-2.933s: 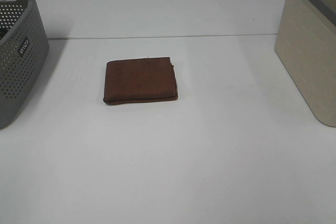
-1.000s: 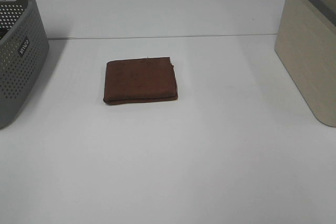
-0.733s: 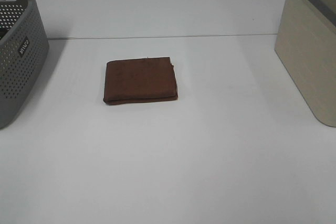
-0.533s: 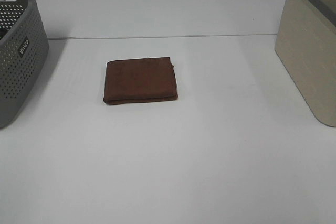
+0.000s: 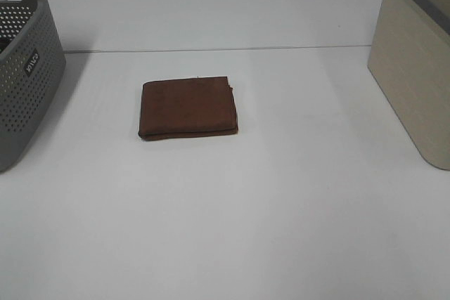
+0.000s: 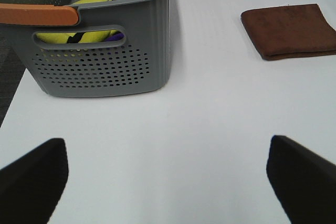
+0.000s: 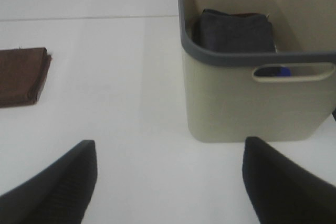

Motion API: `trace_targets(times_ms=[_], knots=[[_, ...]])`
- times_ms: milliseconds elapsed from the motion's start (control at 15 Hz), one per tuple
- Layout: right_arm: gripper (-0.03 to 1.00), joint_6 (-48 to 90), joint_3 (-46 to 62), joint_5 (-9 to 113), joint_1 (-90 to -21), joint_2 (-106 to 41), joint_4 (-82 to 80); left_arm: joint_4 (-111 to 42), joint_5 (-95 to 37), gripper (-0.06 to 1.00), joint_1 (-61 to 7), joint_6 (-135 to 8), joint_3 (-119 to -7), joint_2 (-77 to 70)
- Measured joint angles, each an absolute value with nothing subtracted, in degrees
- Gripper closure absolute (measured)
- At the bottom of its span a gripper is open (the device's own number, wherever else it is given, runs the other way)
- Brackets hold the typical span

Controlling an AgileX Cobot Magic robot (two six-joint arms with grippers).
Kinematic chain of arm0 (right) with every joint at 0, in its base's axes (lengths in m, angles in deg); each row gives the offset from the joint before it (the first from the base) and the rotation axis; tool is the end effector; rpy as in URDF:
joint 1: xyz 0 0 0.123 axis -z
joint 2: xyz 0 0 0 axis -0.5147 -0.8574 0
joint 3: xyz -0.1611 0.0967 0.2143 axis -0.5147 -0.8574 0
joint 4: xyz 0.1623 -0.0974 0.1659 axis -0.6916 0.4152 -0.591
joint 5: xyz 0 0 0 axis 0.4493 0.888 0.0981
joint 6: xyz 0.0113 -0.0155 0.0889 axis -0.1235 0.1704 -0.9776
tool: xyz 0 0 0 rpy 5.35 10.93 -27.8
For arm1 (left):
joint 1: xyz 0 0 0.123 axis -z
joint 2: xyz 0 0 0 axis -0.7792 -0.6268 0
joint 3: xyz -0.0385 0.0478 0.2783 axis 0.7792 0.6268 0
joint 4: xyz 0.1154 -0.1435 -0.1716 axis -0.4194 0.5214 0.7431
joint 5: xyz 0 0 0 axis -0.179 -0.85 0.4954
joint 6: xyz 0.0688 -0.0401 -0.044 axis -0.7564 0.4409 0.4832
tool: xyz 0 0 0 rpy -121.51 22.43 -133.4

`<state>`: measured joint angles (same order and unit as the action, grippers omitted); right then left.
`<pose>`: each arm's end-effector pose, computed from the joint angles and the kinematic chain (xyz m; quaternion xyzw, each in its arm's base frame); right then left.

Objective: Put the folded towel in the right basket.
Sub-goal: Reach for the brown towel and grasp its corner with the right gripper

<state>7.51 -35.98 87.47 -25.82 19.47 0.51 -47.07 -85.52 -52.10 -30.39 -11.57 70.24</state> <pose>0.0627 0.0016 0.3296 -0.0195 0.8418 -0.0139 0.5393 -0.0053 -0.0011 0.2763 -0.0014 0.8512 0.0013 0.5248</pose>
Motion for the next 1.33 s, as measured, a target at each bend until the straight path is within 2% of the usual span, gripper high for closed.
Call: trace_targets(times_ms=[400,867,1067,1267,1333], knots=[[0.24,11.12,-14.5,81.46,-25.82,-11.75,-10.43,-47.07,-85.52,-0.03,-52.1,-30.39,-11.57,70.24],[0.25,23.09,12.55,87.07,-26.34,-44.24,-23.21,-47.07,-85.52,-0.03,-52.1,-30.39,-11.57,70.24],[0.25,21.37,24.12,91.65,-32.07,-57.08,-19.03,-47.07,-85.52,-0.03,-52.1,-30.39,-11.57,70.24],[0.25,14.96,32.95,98.59,-40.49,-70.37,-15.59,-47.07,-85.52,-0.03,-52.1,-30.39,-11.57,70.24],[0.25,14.5,33.52,99.45,-41.0,-71.63,-15.65,-47.07,-85.52,-0.03,-52.1,-30.39,-11.57,70.24]])
